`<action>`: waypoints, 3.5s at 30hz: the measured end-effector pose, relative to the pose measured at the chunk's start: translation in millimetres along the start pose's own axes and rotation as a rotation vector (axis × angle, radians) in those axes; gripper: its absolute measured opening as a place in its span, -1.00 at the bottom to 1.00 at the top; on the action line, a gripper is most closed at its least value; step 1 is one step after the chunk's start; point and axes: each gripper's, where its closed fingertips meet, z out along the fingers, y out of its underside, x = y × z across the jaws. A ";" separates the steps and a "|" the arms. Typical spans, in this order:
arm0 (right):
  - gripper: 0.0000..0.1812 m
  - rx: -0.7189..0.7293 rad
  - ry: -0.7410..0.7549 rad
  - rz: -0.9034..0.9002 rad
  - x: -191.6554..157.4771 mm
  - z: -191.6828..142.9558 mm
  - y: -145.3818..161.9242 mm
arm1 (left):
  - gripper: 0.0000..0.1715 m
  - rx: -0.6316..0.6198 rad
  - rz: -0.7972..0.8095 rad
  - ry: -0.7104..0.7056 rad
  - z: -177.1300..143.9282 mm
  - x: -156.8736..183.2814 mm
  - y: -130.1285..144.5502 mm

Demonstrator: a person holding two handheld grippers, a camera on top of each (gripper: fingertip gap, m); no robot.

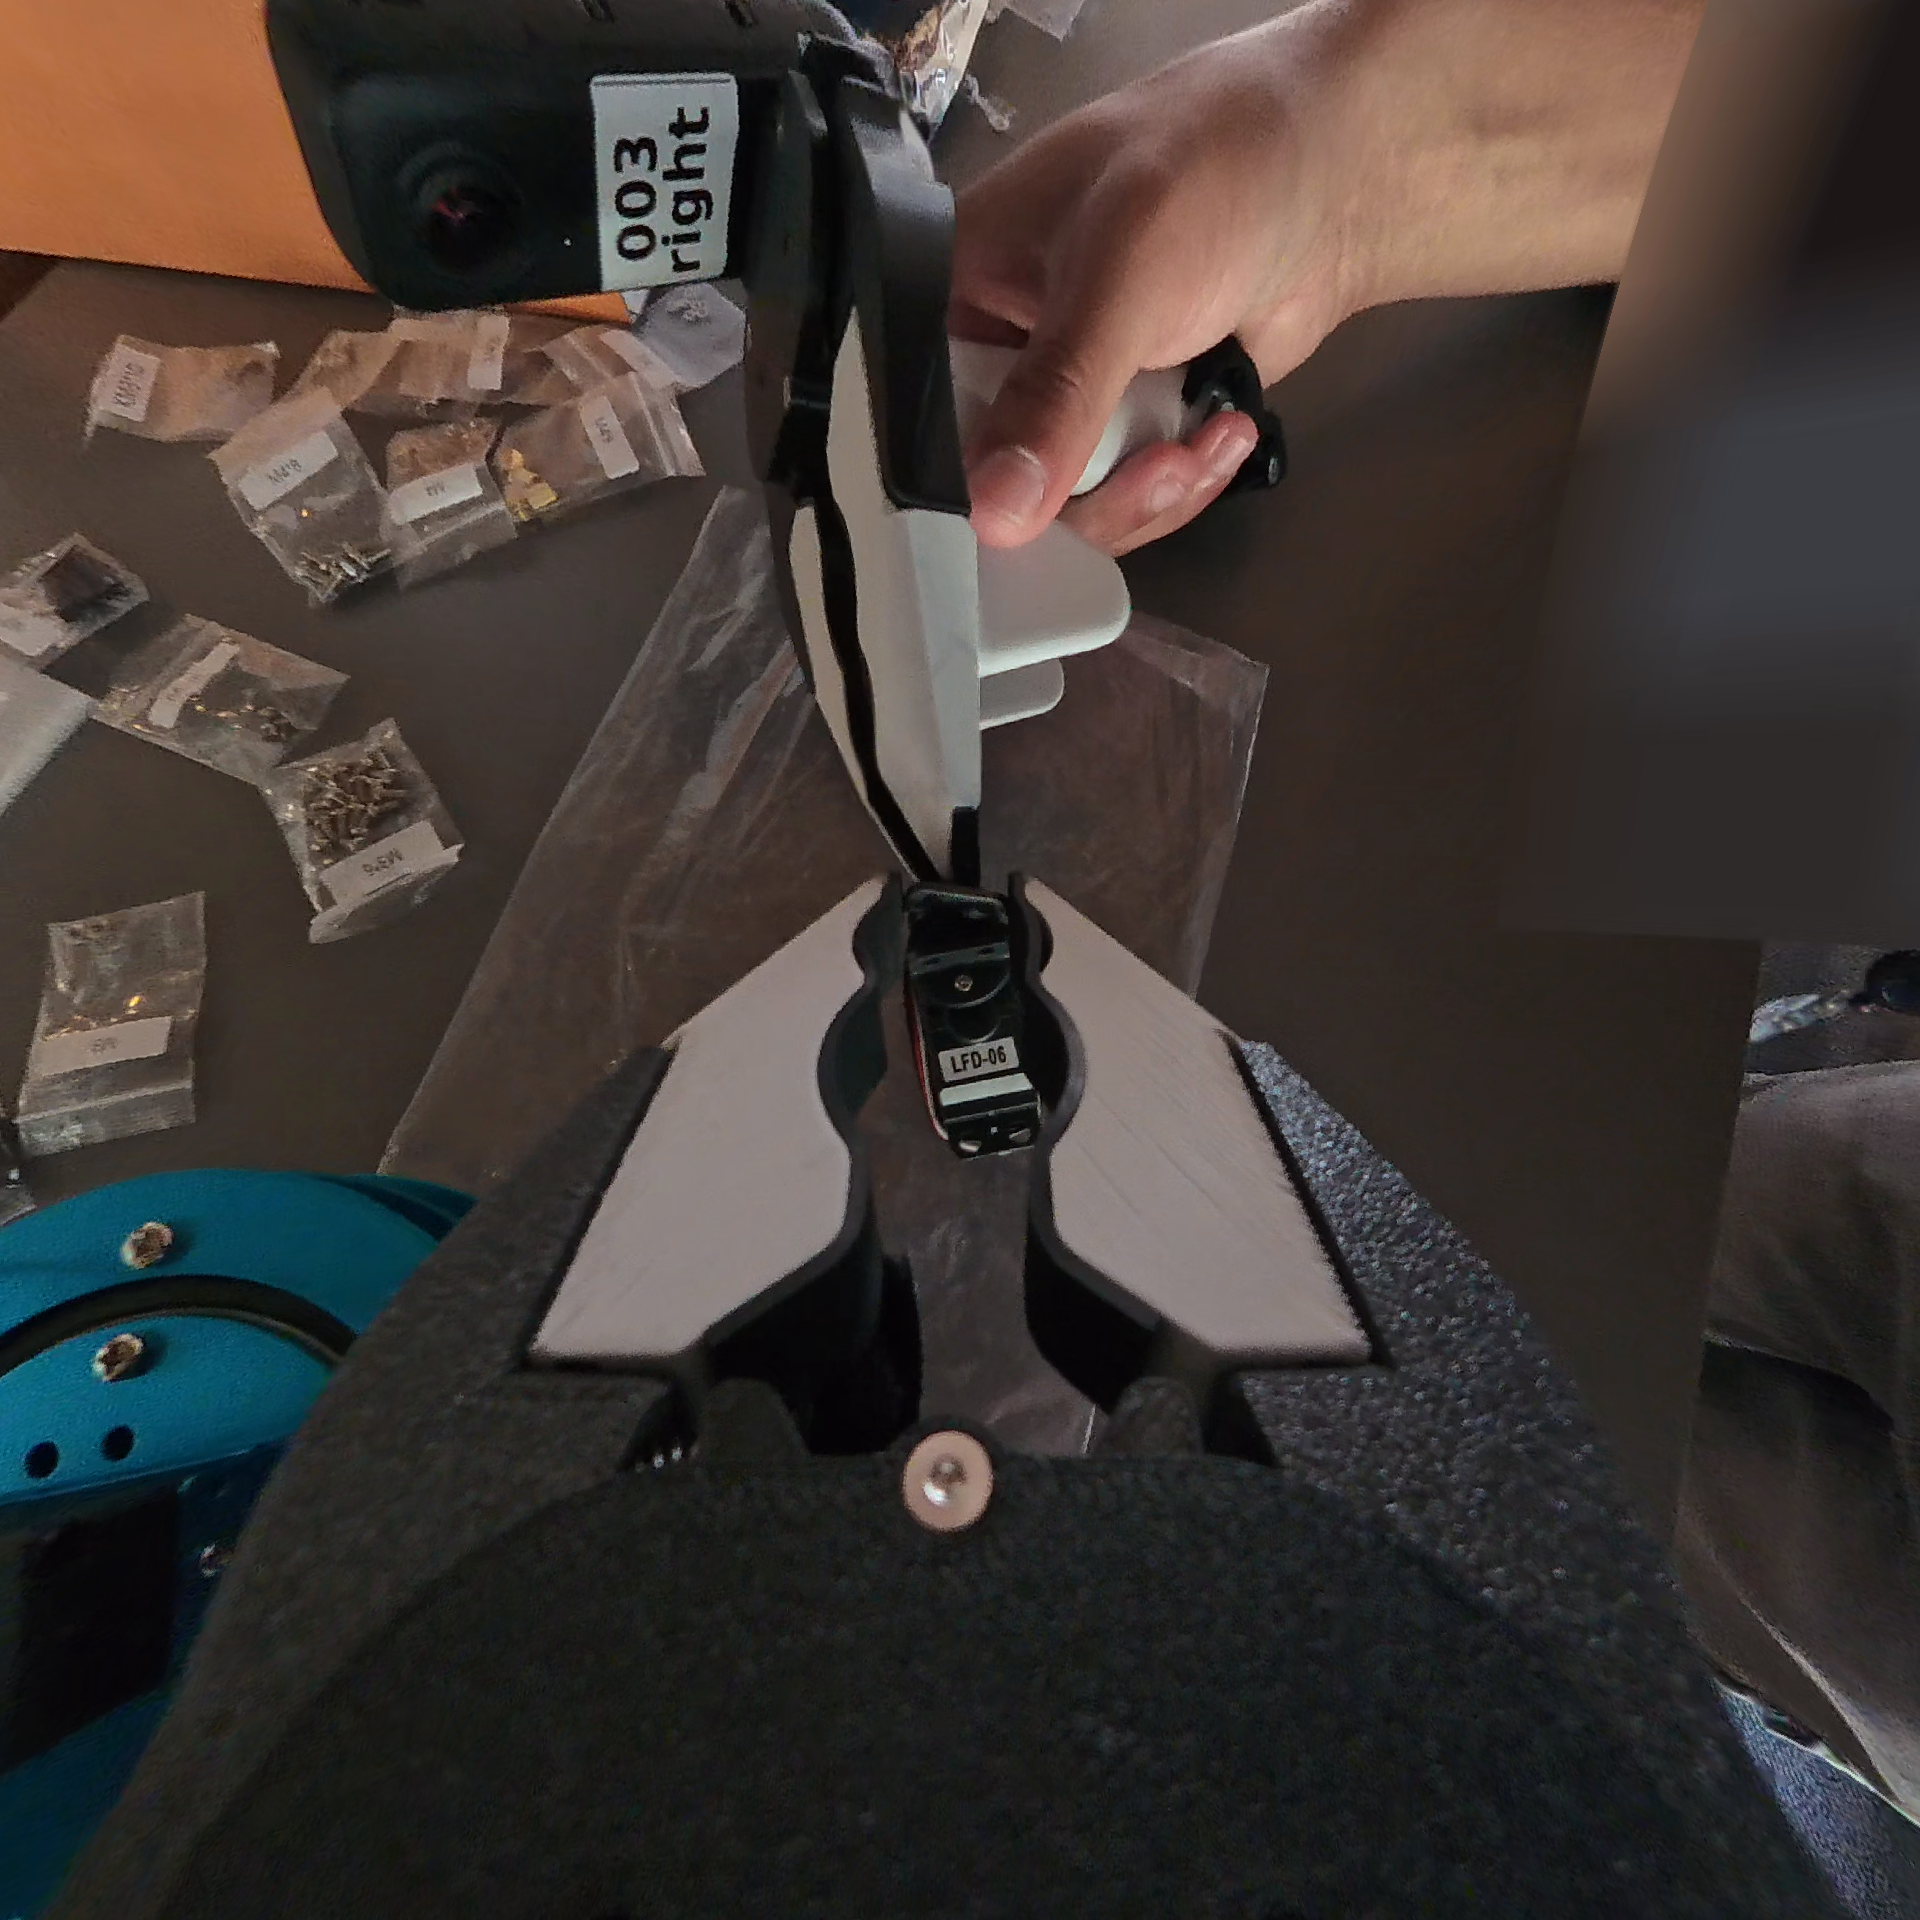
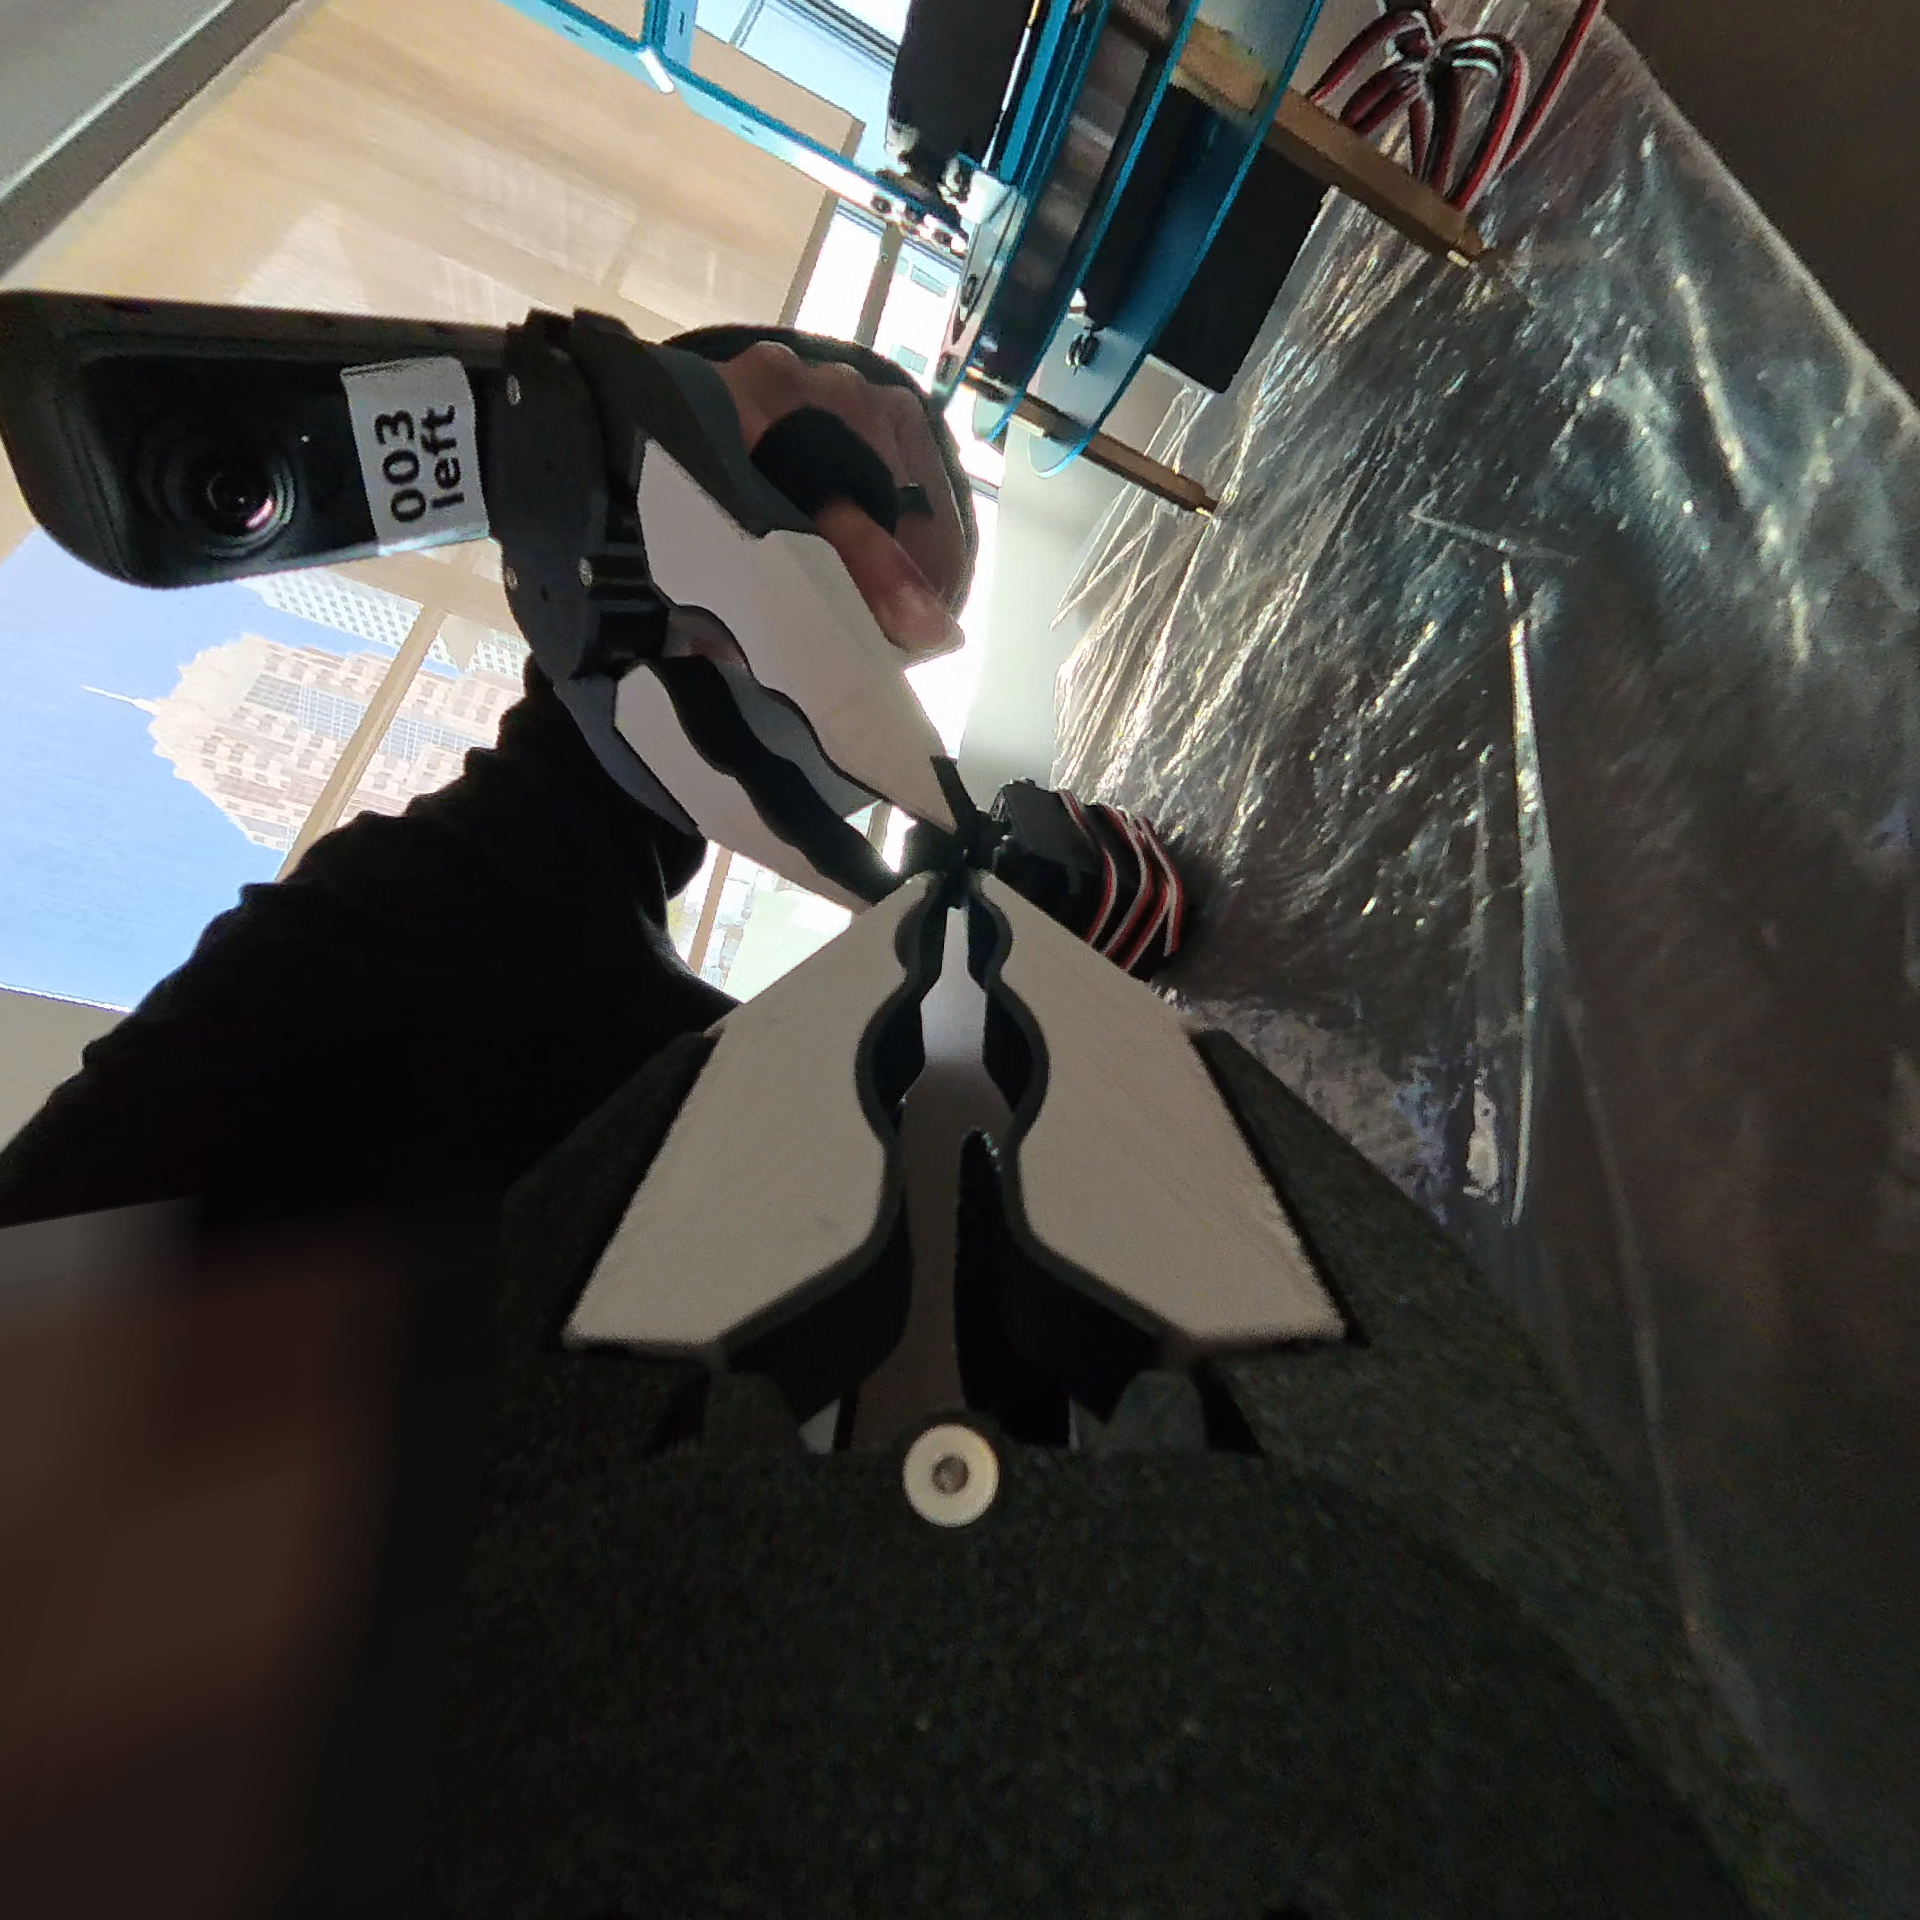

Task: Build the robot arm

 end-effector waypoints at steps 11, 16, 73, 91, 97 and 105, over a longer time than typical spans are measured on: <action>-0.91 0.016 -0.028 -0.005 -3.0 -1.1 -3.7 | -0.78 0.044 -0.090 0.054 -4.3 -1.6 -5.5; -0.80 0.035 -0.008 0.004 1.4 -3.5 -7.4 | -0.78 0.069 -0.117 0.067 -5.8 -1.7 -6.7; -0.65 0.005 0.022 0.023 9.4 -4.2 -3.5 | -0.79 0.110 -0.221 0.120 -0.8 -0.9 0.4; -0.81 0.254 -0.047 -0.215 -34.4 -41.3 -28.7 | -0.78 0.276 -0.057 -0.038 -19.7 11.7 -20.6; -0.76 0.093 -0.042 -0.250 -39.8 -33.5 -0.7 | -0.78 0.290 0.052 -0.211 -18.9 6.6 -17.6; -0.70 0.045 -0.114 -0.208 -41.4 -16.1 8.9 | -0.78 0.278 0.075 -0.326 -9.4 4.7 -22.3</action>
